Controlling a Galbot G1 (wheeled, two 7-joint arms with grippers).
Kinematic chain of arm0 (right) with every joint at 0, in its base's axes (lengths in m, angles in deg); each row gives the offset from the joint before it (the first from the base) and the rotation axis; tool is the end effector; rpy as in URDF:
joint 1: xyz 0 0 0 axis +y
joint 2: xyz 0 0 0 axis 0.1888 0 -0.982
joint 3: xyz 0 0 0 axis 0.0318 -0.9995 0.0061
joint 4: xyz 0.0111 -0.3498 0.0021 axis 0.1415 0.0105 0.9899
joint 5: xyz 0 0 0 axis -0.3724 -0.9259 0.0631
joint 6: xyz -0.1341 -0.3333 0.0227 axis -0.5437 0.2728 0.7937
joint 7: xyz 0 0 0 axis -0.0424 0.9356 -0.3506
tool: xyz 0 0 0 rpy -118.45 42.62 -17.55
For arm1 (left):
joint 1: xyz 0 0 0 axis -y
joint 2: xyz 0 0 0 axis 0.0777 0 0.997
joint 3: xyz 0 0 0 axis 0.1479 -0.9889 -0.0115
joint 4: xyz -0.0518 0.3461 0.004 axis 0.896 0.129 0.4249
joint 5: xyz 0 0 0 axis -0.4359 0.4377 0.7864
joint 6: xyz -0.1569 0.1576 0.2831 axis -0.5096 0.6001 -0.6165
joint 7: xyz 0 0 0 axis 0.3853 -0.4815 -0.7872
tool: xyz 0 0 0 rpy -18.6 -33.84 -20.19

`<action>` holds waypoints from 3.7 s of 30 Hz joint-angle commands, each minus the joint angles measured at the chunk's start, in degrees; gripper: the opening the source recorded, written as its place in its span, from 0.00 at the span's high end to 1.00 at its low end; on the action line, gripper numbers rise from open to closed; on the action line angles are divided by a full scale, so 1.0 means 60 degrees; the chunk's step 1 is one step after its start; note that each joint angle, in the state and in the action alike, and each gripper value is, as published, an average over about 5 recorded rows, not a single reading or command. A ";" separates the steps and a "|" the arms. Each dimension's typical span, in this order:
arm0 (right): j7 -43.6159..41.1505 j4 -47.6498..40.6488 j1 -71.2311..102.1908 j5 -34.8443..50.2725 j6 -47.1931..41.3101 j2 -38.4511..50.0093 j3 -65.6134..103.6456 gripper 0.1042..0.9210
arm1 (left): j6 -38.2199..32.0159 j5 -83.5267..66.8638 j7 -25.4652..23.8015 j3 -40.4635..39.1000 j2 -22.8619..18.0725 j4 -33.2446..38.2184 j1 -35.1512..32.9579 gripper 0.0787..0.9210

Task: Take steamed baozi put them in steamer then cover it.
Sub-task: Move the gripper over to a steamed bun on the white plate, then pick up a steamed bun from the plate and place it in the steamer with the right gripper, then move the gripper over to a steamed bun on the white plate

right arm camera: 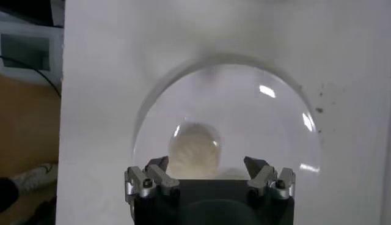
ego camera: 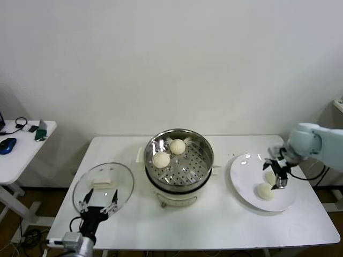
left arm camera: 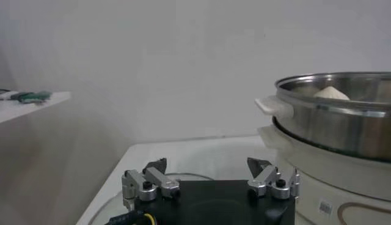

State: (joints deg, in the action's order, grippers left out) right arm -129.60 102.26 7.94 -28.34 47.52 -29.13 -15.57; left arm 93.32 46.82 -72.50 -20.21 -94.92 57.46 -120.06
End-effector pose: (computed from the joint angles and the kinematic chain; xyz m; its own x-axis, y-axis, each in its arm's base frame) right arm 0.4761 -0.2132 -0.1760 -0.1226 0.0082 0.9924 -0.9922 -0.0231 -0.1224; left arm 0.1572 0.0637 -0.3298 -0.9689 -0.0088 0.2474 0.0058 0.9983 0.0582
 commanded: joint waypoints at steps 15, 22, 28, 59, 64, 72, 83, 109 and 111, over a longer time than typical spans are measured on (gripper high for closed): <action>0.0354 -0.1457 0.3039 -0.0891 -0.0178 -0.0336 0.2338 0.12 | 0.0030 0.0071 0.0004 0.0032 -0.0051 -0.0076 0.0002 0.12; 0.0397 -0.1569 0.3091 -0.0857 -0.0165 -0.0493 0.2510 0.18 | 0.0029 0.0113 0.0010 0.0007 -0.0054 -0.0048 -0.0032 0.12; 0.0192 -0.1409 0.2776 -0.0779 -0.0003 -0.0457 0.2468 0.27 | 0.0056 0.0164 0.0006 -0.0008 -0.0056 0.0009 -0.0041 0.12; -0.0790 0.3178 -0.4346 -0.1351 0.5565 -0.5321 0.0729 0.32 | 0.0124 0.0446 -0.0052 0.0071 -0.0197 0.0410 -0.0109 0.12; -0.0777 0.2825 -0.2636 -0.2494 0.5607 -0.5959 0.0685 0.32 | 0.0110 0.0439 -0.0053 0.0145 -0.0230 0.0488 -0.0153 0.12; -0.0613 0.1556 -0.1016 -0.3693 0.5829 -0.6511 0.0714 0.32 | 0.0036 0.0385 -0.0025 0.0253 -0.0227 0.0430 -0.0223 0.12; -0.0323 0.0549 -0.0241 -0.4145 0.5988 -0.6821 0.0953 0.31 | -0.0033 0.0369 0.0012 0.0247 -0.0237 0.0256 -0.0171 0.12; -0.3370 -0.1581 -0.5316 0.2889 0.4020 -0.2376 -0.2467 0.12 | 0.0019 0.0379 -0.0016 0.0112 -0.0072 0.0268 -0.0087 0.12; -0.3155 -0.1902 -0.4682 0.2412 0.3821 -0.1594 -0.2506 0.12 | 0.0030 0.0381 -0.0028 0.0079 -0.0048 0.0242 -0.0054 0.12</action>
State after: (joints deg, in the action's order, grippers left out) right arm -143.91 98.02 -14.45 -25.16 78.32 -55.60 -19.49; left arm 93.38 49.17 -72.56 -19.53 -95.49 59.15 -120.64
